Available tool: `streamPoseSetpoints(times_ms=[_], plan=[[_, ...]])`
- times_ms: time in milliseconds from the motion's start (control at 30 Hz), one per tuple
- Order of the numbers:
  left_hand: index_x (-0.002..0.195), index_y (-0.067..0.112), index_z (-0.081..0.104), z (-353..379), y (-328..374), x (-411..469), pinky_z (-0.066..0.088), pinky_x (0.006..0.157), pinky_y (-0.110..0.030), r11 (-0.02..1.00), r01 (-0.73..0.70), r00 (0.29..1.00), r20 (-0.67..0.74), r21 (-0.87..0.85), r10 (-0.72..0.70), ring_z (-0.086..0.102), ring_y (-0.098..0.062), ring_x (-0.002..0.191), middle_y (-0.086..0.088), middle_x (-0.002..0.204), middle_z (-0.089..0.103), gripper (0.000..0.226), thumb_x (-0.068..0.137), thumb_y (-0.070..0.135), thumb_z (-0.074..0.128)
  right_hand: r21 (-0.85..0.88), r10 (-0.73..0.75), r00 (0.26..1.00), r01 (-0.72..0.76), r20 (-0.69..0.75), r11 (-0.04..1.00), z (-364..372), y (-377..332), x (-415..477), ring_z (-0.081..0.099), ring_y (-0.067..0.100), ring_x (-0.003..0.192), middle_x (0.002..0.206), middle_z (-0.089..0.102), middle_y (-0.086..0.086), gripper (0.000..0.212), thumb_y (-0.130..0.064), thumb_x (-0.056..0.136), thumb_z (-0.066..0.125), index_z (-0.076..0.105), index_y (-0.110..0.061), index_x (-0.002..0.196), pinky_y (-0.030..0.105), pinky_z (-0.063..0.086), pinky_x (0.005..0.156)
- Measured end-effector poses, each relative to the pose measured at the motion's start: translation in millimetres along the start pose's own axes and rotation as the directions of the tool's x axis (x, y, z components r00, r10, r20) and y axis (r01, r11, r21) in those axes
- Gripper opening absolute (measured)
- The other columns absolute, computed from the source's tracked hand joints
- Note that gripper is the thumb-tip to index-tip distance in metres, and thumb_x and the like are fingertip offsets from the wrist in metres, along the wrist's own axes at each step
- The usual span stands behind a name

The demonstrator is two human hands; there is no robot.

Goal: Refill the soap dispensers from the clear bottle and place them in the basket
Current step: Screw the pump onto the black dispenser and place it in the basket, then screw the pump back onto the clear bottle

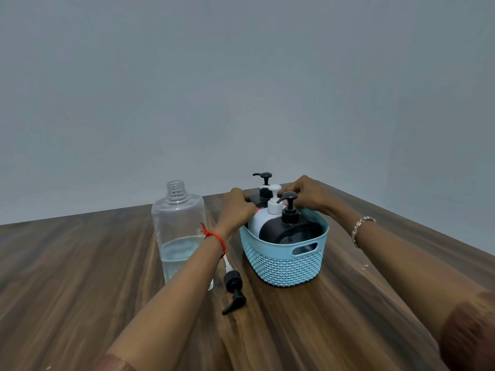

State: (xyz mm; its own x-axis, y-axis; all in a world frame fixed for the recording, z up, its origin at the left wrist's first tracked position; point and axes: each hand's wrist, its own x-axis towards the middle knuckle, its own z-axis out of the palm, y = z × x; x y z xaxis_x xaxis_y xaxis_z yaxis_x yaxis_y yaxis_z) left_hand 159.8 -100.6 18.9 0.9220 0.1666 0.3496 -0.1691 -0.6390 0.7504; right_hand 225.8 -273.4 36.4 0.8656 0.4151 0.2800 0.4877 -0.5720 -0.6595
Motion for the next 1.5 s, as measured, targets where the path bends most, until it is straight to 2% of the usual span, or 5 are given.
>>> streamPoseSetpoints(times_ms=[133, 567, 833, 1133, 1500], plan=[[0.057, 0.010, 0.042, 3, 1, -1, 0.014, 0.048, -0.024, 0.997, -0.011, 1.000, 0.003, 0.080, 0.011, 0.025, -0.018, 0.061, -0.011, 0.059, 0.031, 0.026, 0.074, -0.006, 0.052, -0.077, 0.036, 0.999, -0.036, -0.002, 0.996, 4, 1, -4, 0.034, 0.001, 0.039, 0.036, 0.043, -0.013, 0.038, 0.001, 0.083, 0.059, 0.060, -0.014, 0.049, 0.007, 0.025, 0.039], [0.055, 0.018, 0.030, -11, 13, -16, 0.020, 0.044, -0.023, 0.988, -0.056, 0.998, -0.013, 0.142, 0.058, 0.023, -0.018, 0.055, 0.001, 0.059, 0.027, 0.037, 0.080, 0.002, 0.053, -0.135, 0.052, 0.998, -0.056, -0.035, 0.989, -7, -21, -7, 0.057, 0.019, 0.103, 0.115, 0.066, 0.015, 0.035, 0.005, 0.088, 0.047, 0.061, -0.002, 0.119, 0.026, 0.045, 0.088], [0.116, 0.002, 0.062, -69, 51, -44, 0.042, 0.100, -0.034, 0.957, -0.249, 0.945, -0.178, 0.148, 0.274, 0.052, -0.026, 0.119, -0.015, 0.121, 0.062, 0.032, 0.086, 0.015, 0.060, 0.002, -0.295, 0.846, 0.330, -0.443, 0.944, -1, -100, -32, 0.055, 0.019, 0.120, 0.130, 0.057, 0.015, 0.041, 0.009, 0.087, 0.041, 0.055, 0.001, 0.124, 0.015, 0.036, 0.099], [0.115, 0.007, 0.062, -129, 28, -110, 0.044, 0.100, -0.040, 0.923, -0.356, 0.783, -0.494, 0.145, 0.379, 0.054, -0.019, 0.115, -0.007, 0.120, 0.062, 0.032, 0.085, 0.020, 0.065, -0.190, -0.506, 0.827, 0.471, -0.243, 0.861, 60, -129, -75, 0.059, 0.027, 0.106, 0.119, 0.062, 0.017, 0.043, 0.014, 0.080, 0.043, 0.058, 0.000, 0.118, 0.035, 0.048, 0.092], [0.143, 0.010, 0.030, -108, -54, -144, 0.035, 0.100, -0.026, 0.996, 0.000, 0.945, -0.326, -0.092, -0.031, 0.039, -0.020, 0.131, -0.007, 0.149, 0.036, 0.081, 0.080, 0.037, 0.071, -0.568, -0.269, 0.812, 0.561, 0.518, 0.602, 130, -77, -116, 0.052, 0.024, 0.105, 0.116, 0.055, 0.009, 0.024, -0.010, 0.091, 0.052, 0.062, -0.010, 0.113, 0.038, 0.047, 0.085]])
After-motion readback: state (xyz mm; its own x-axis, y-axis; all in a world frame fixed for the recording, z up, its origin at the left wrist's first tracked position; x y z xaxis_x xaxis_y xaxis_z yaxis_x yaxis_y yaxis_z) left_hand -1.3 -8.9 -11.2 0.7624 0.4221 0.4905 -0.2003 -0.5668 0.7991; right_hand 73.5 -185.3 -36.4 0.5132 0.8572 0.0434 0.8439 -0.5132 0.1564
